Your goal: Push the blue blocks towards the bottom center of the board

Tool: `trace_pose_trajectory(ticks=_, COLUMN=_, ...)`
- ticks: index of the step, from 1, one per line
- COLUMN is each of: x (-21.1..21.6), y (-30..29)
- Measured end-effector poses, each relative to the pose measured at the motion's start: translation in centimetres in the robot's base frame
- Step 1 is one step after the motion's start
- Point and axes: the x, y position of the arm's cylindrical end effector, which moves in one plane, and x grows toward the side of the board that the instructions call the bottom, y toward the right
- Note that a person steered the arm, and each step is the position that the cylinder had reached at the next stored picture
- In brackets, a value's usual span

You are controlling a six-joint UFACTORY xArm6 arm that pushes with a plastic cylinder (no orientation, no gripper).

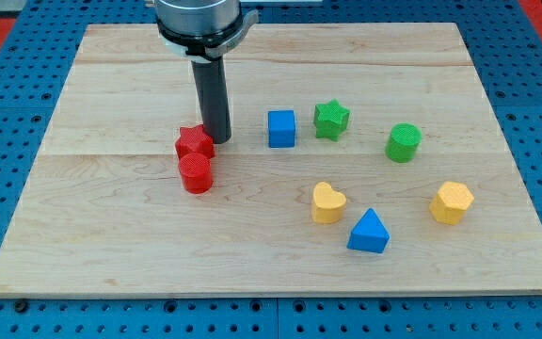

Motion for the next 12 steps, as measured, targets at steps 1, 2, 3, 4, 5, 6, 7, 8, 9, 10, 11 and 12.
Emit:
trace_pose_trajectory(ticks=1, x=-4.6, y=1.7)
trace_pose_trajectory(ticks=2, x=-3.0, y=7.2)
trace_pose_trajectory(ticks=3, x=-0.1, y=10.2)
trace_pose_trajectory(ticks=4, x=1.9, y=11.2)
trace_pose_trajectory(ticks=5, x=3.1, y=10.7)
trace_pose_trajectory(ticks=6, x=5.8, y=12.0)
trace_pose_trajectory(ticks=7, x=7.9, y=12.0)
trace_pose_trajectory(ticks=8, x=8.9, y=12.0)
trace_pose_trajectory(ticks=9, x=8.8, y=12.0)
trace_pose_trajectory(ticks=10, x=8.8, y=10.3)
trace_pose_trajectory(ticks=11, x=8.8, y=9.2)
trace_pose_trajectory(ticks=12, x=10.2, y=9.2)
